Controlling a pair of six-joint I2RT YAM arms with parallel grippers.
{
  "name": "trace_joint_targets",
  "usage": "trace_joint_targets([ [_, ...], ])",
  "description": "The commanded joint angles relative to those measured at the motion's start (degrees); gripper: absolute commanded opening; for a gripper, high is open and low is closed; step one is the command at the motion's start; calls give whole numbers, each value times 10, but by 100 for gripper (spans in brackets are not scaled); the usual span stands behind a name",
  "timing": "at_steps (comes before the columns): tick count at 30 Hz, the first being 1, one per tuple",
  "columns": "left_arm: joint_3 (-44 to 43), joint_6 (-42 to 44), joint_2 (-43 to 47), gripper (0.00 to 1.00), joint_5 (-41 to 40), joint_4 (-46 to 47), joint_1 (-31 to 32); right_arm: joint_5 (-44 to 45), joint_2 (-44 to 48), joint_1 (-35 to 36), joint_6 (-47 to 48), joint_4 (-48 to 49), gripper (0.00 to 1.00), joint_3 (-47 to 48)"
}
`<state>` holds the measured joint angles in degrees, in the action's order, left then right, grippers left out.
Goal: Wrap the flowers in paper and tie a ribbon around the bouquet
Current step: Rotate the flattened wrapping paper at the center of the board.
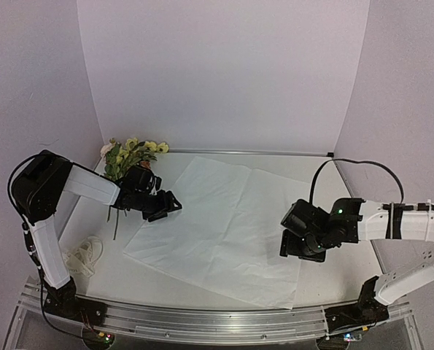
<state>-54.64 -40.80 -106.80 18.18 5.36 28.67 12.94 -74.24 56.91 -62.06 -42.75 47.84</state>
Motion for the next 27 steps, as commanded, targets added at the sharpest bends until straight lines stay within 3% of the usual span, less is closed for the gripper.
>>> trace_joint_targets([
  [1, -41, 16, 52, 71, 21, -49, 2, -84, -28, -84, 91, 73, 70, 18],
  [6, -13, -7, 99, 69, 28, -72, 42, -158, -70, -165, 109, 151, 62, 16],
  [11, 63, -51, 157, 65, 13, -77, 78, -176, -116, -214, 118, 173, 56, 34],
  [15, 134, -88, 222, 61, -42, -107, 79, -188, -130, -246, 105, 188, 54, 32],
  [21, 198, -102, 312, 64, -125, -165, 49, -180, -115, -274, 71, 190, 52, 2],
  [24, 205, -93, 337, 65, -152, -190, 25, -168, -91, -281, 60, 190, 59, -30],
  [27, 190, -69, 341, 68, -172, -219, 1, -171, -65, -284, 50, 190, 73, -63],
])
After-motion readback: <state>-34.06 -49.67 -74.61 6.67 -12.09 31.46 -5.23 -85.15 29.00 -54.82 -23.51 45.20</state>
